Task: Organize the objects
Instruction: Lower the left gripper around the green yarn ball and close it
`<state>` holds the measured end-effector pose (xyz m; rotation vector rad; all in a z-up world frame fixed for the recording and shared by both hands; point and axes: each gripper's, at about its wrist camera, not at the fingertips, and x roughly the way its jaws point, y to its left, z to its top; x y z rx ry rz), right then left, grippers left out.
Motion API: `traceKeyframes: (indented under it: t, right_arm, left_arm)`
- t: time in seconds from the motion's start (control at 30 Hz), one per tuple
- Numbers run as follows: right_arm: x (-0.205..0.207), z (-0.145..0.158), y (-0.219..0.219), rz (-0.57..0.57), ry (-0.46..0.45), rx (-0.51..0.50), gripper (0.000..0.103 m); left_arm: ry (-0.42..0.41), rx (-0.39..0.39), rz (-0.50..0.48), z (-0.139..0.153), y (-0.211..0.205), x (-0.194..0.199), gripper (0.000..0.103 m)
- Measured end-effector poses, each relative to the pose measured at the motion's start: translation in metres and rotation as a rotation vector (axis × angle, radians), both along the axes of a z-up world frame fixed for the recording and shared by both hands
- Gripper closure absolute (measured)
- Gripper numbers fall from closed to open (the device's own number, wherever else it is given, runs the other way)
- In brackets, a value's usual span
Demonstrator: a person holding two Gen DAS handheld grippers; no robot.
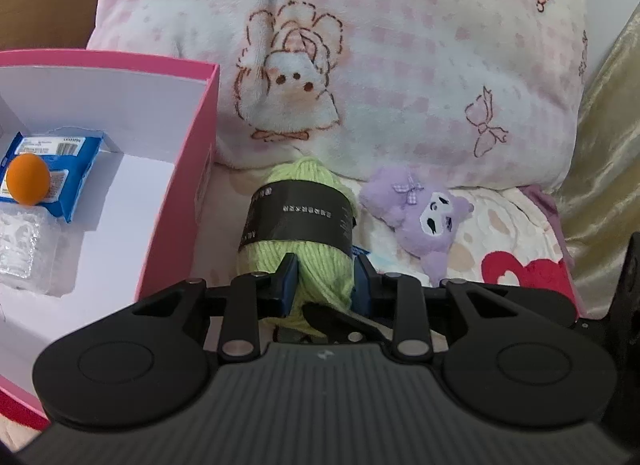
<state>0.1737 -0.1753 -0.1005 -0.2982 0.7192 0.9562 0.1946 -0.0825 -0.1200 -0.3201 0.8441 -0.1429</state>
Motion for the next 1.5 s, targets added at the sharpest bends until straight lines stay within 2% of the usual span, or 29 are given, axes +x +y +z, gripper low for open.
traceKeyframes:
  t: [0.13, 0.3, 0.4, 0.5, 0.57, 0.67, 0.7, 0.73, 0.83, 0.93, 1.07, 1.2, 1.3, 1.37, 1.43, 1.5]
  right_arm:
    - [-0.001, 0.005, -0.007, -0.028, 0.02, 0.007, 0.093]
    - [-0.004, 0.011, -0.018, -0.062, 0.031, -0.008, 0.102]
    - [-0.009, 0.02, -0.028, -0.108, -0.003, -0.041, 0.102]
    - [0.002, 0.028, -0.046, -0.159, 0.042, -0.022, 0.102]
    - [0.008, 0.029, -0.055, -0.168, 0.06, 0.014, 0.094]
    - [0.015, 0.025, -0.058, -0.149, 0.11, 0.051, 0.089]
    - [0.015, 0.024, -0.055, -0.126, 0.116, 0.059, 0.078]
    - [0.013, 0.022, -0.051, -0.098, 0.121, 0.066, 0.062]
    - [0.003, 0.017, -0.036, -0.021, 0.092, 0.07, 0.037]
    - [0.0, 0.011, -0.018, 0.019, 0.075, 0.081, 0.03]
    - [0.009, -0.003, -0.002, -0.011, 0.083, 0.073, 0.025]
    - [0.019, -0.012, 0.002, -0.049, 0.068, 0.091, 0.023]
    - [0.025, -0.018, 0.011, -0.036, 0.09, 0.096, 0.02]
    - [0.023, -0.019, 0.015, -0.04, 0.075, 0.097, 0.019]
    - [0.023, -0.018, 0.015, -0.054, 0.081, 0.071, 0.036]
    - [0.02, -0.011, 0.011, -0.056, 0.082, 0.071, 0.043]
  left_arm:
    - [-0.001, 0.016, 0.017, 0.0, -0.008, -0.002, 0.075]
    - [0.01, -0.044, 0.009, -0.002, -0.01, -0.005, 0.075]
    - [0.009, -0.051, -0.003, -0.001, -0.01, -0.008, 0.075]
    - [-0.001, -0.048, 0.002, 0.001, -0.009, -0.011, 0.075]
    - [-0.012, -0.016, 0.013, 0.002, -0.01, -0.012, 0.075]
    - [-0.011, -0.019, 0.029, 0.001, -0.009, -0.008, 0.075]
    - [-0.01, -0.023, 0.035, 0.001, -0.008, -0.007, 0.074]
    - [-0.006, -0.026, 0.038, 0.001, -0.007, -0.006, 0.073]
    - [0.021, -0.043, 0.034, 0.002, -0.005, 0.004, 0.071]
    - [0.065, -0.083, 0.004, 0.003, -0.003, 0.013, 0.071]
    - [0.106, -0.154, -0.003, 0.0, 0.003, 0.021, 0.071]
    - [0.109, -0.163, -0.003, -0.001, 0.004, 0.021, 0.072]
    - [0.107, -0.166, -0.003, -0.002, 0.004, 0.022, 0.072]
    - [0.103, -0.163, 0.003, -0.003, 0.006, 0.022, 0.074]
    - [0.109, -0.173, 0.0, -0.003, 0.004, 0.023, 0.075]
    - [0.091, -0.175, -0.004, 0.0, 0.005, 0.02, 0.075]
